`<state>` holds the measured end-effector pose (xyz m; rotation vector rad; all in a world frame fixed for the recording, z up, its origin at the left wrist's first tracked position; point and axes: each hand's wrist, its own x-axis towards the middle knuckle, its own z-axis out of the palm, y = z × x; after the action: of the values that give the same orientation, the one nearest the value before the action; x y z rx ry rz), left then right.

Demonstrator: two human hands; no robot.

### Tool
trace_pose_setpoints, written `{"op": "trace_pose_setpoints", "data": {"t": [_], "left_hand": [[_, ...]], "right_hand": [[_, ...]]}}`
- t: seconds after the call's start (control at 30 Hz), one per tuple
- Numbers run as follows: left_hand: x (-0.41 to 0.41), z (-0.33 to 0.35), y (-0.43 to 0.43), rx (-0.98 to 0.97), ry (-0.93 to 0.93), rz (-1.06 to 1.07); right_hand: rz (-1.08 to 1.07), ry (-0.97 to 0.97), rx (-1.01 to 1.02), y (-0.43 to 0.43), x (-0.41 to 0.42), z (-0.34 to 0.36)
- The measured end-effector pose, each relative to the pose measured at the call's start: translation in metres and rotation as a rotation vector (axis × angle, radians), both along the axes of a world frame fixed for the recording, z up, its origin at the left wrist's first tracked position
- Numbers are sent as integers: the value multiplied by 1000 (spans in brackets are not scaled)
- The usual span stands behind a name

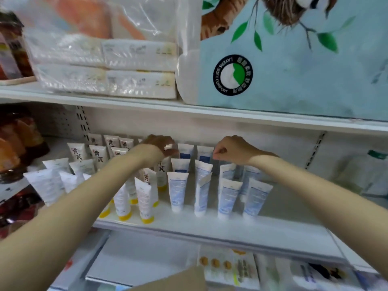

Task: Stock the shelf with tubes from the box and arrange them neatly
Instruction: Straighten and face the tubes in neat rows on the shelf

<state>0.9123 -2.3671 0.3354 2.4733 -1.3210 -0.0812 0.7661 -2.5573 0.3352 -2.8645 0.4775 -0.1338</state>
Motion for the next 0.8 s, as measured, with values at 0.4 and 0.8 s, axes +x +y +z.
{"op": "trace_pose_setpoints", "data": {"t": [0.4, 0.8], "left_hand": [[24, -38, -30, 31, 88, 6], [37, -38, -55, 30, 72, -231]], "right_hand": [[43, -41, 152, -30, 39, -47], [-130, -116, 123, -11, 21, -44]]}}
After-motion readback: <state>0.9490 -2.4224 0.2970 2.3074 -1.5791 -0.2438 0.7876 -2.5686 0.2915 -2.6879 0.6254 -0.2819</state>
